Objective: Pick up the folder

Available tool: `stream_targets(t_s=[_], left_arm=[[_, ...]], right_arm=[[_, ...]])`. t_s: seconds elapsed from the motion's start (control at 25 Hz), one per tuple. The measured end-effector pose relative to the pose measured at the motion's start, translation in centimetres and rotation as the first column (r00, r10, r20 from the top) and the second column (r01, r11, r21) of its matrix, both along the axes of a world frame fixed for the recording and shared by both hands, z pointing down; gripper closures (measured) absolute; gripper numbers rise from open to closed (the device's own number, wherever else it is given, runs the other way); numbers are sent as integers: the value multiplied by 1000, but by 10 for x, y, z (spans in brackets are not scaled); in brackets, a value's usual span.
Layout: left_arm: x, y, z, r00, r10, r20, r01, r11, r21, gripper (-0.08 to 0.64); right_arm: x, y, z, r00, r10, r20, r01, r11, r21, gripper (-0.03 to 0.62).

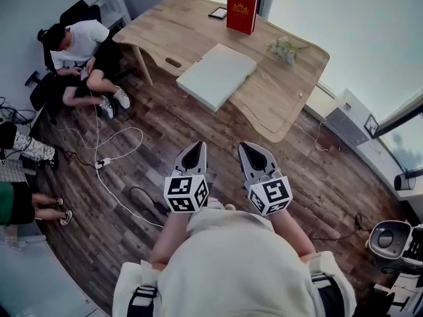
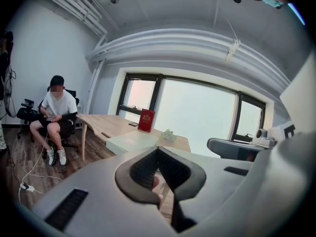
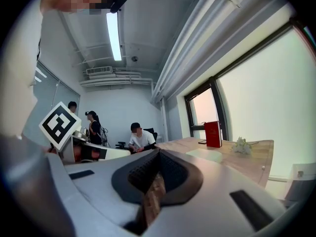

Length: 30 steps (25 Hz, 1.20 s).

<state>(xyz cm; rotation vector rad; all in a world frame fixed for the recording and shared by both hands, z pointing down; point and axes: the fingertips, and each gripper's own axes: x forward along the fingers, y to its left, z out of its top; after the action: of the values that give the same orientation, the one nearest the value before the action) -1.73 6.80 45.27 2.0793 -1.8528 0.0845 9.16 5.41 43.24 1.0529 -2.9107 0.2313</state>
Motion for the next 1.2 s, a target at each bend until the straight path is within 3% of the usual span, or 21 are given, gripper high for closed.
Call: stream_targets(t_s=[0.4,1.2], left_arm=[[8,20,1,999,-10,-32,10,1000,9,539],[16,33,-3,998,-56,-7,56,998,16,540]], right_arm=[[7,22,3,1000,-19,4,19,1000,-2,574],[20,35,5,999,-31,9,31,1000,-2,574]])
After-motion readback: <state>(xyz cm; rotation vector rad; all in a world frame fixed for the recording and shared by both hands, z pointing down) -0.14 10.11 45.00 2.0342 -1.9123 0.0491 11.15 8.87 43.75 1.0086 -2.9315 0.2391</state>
